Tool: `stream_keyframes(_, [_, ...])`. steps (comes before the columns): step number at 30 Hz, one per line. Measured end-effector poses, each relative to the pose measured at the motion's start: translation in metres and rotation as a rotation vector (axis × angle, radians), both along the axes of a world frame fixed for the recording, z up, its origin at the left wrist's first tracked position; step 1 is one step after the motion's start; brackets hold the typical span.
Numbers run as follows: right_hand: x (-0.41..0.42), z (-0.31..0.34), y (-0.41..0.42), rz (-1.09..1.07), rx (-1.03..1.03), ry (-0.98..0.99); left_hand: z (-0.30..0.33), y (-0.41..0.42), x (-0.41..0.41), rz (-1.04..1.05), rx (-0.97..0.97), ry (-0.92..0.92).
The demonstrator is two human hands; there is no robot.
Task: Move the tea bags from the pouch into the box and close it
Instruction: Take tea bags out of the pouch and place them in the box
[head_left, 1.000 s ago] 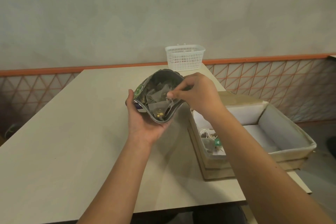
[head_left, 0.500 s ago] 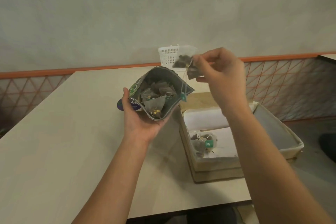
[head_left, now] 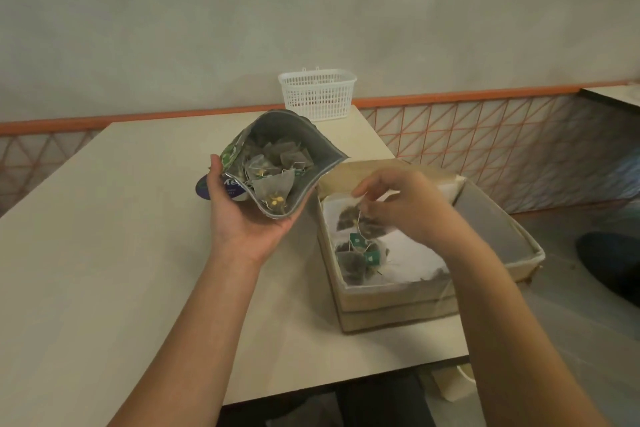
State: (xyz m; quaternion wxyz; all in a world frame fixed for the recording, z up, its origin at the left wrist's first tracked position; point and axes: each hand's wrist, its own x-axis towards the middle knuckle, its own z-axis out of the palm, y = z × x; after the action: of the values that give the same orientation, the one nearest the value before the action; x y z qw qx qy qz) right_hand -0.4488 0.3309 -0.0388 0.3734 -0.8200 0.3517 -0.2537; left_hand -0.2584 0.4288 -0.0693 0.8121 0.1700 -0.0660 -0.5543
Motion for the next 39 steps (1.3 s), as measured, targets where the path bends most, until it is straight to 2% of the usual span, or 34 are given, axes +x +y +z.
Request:
stream_keyframes(4, [0.009, -0.013, 0.002, 0.184, -0.069, 0.421, 0.001, 0.001, -0.002, 0.010, 0.013, -0.001])
stream_keyframes(6, [0.010, -0.014, 0.004, 0.268, -0.057, 0.569, 0.001, 0.001, -0.001, 0.010, 0.020, -0.003])
stream_keyframes(8, [0.009, -0.012, 0.005, 0.299, -0.042, 0.633, 0.000, 0.001, 0.000, 0.001, 0.022, -0.006])
stream_keyframes(12, [0.006, -0.013, 0.002, 0.241, -0.057, 0.602, 0.000, 0.002, 0.001, -0.023, 0.013, -0.008])
stream_keyframes(15, [0.009, -0.016, 0.004, 0.309, -0.046, 0.662, 0.000, 0.002, 0.000, -0.014, 0.020, 0.000])
stream_keyframes(17, [0.012, -0.007, 0.007, 0.257, -0.061, 0.604, 0.001, 0.003, 0.001, -0.014, 0.025, 0.005])
stream_keyframes(20, [0.019, 0.017, 0.017, 0.100, -0.211, 0.291, 0.001, 0.004, 0.003, -0.030, 0.020, 0.016])
stream_keyframes(23, [0.038, 0.037, 0.033, 0.064, -0.317, 0.030, 0.001, 0.005, 0.004, -0.025, 0.037, -0.008])
stream_keyframes(25, [0.057, 0.037, 0.039, 0.101, -0.404, 0.018, 0.002, 0.005, 0.005, -0.004, 0.058, -0.025])
stream_keyframes(33, [0.119, 0.009, 0.047, 0.070, -0.647, 0.340, 0.001, 0.008, 0.008, 0.021, 0.120, -0.038])
stream_keyframes(37, [0.117, 0.010, 0.041, 0.053, -0.665, 0.267, 0.004, 0.009, 0.007, 0.027, 0.103, -0.060])
stream_keyframes(39, [0.111, 0.014, 0.039, 0.034, -0.652, 0.138, 0.006, 0.010, 0.006, 0.034, 0.079, -0.053])
